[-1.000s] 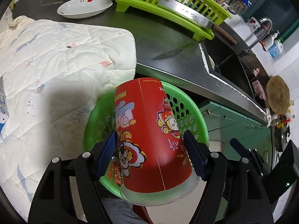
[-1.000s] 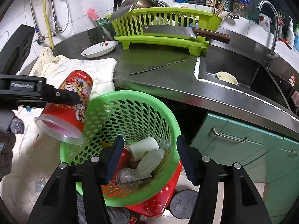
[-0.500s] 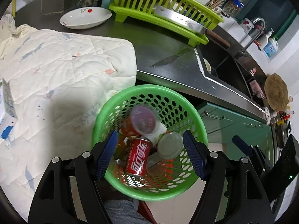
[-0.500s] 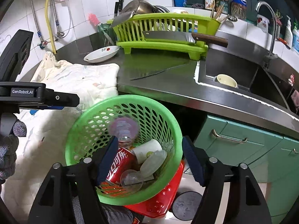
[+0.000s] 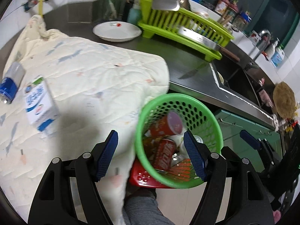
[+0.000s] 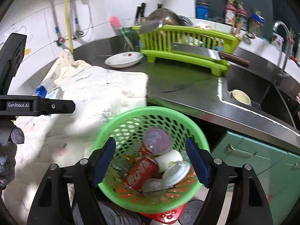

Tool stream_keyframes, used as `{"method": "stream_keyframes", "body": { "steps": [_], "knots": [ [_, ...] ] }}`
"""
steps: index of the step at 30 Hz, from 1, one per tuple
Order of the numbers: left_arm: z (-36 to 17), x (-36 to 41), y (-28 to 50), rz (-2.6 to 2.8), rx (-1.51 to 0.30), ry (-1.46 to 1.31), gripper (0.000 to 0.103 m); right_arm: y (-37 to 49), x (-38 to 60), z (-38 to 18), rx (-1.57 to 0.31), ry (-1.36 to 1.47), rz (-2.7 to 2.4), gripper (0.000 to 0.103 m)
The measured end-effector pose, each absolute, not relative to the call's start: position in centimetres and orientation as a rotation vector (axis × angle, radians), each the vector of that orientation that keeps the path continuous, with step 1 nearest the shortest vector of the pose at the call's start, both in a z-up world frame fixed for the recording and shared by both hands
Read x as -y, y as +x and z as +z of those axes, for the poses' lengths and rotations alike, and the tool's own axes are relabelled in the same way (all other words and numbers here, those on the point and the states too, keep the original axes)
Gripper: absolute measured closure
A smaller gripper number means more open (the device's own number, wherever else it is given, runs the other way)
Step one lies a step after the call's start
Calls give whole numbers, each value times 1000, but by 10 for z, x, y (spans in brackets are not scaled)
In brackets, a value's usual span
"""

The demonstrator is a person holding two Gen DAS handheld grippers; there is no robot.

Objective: Collect trash
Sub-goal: 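Open the left tool to drop the red snack cup into the green basket, then move the left tool to the blue can while the right approaches the white milk carton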

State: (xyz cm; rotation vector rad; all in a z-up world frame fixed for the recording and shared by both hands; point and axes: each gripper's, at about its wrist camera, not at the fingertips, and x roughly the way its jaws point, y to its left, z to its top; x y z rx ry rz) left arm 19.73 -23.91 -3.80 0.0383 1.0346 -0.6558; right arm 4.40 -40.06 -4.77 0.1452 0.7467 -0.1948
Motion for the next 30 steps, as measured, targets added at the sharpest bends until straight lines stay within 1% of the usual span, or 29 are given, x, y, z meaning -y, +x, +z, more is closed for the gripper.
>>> {"method": "stream_keyframes", "body": {
  "steps": [6, 8, 20, 30],
  "knots": [
    [-30, 192, 207, -581, -1002, 23, 31, 64, 364, -39, -744, 95, -135, 23],
    [-27, 175, 211, -553, -993, 12, 31, 70, 354, -37, -744, 87, -111, 20],
    [-13, 77, 248, -363, -958, -35, 31, 120, 283, -22, -742, 29, 26, 20],
    [1, -1, 288, -204, -923, -95, 31, 179, 226, -25, -782, 24, 152, 20]
  ]
}}
